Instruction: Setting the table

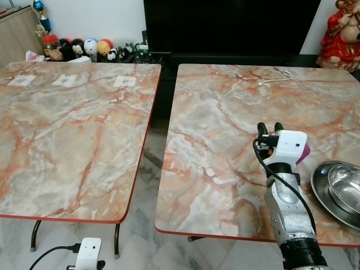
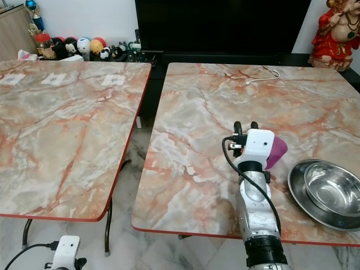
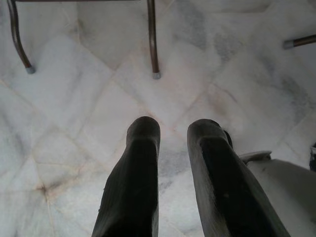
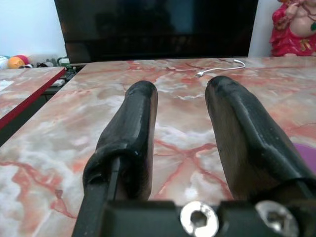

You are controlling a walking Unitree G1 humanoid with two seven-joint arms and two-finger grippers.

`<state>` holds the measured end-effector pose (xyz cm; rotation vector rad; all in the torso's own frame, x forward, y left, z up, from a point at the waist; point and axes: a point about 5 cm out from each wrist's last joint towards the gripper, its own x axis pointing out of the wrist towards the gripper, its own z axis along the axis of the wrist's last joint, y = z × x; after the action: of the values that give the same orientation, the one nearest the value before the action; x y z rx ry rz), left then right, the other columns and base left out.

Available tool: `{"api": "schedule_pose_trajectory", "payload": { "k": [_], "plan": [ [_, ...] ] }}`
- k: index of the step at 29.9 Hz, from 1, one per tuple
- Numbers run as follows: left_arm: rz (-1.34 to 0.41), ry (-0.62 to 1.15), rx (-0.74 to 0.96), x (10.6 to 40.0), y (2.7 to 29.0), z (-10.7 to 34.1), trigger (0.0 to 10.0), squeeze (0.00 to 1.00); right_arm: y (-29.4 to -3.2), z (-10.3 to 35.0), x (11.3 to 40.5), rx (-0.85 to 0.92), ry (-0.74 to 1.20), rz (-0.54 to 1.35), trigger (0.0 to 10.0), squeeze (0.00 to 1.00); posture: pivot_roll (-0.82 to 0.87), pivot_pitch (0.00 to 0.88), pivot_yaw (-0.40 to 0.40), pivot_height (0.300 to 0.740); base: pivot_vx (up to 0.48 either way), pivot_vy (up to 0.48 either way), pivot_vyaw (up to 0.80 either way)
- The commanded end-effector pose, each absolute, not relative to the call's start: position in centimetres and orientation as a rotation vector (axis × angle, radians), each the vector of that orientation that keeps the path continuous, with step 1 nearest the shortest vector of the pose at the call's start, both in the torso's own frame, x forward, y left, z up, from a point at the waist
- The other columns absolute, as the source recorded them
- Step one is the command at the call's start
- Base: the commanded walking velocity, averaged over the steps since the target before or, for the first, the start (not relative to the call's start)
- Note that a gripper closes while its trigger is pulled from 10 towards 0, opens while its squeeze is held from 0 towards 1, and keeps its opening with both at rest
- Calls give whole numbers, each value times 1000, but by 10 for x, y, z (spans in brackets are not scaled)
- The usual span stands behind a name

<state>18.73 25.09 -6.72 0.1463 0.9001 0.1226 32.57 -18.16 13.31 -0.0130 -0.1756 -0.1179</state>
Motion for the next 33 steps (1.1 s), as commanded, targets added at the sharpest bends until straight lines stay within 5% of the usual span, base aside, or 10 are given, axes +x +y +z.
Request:
{"api": "schedule_pose_trajectory", "payload": {
  "k": [1,33],
  "plan": [
    [134,918,152,183,258,-67,10000,0,-175,138,327,-6,-207,-86,10000,0,80,0,14,740,0,480,0],
    [129,916,142,184,255,-68,10000,0,-173,146,331,-13,-264,-69,10000,0,86,0,1,740,0,480,106]
  ]
}}
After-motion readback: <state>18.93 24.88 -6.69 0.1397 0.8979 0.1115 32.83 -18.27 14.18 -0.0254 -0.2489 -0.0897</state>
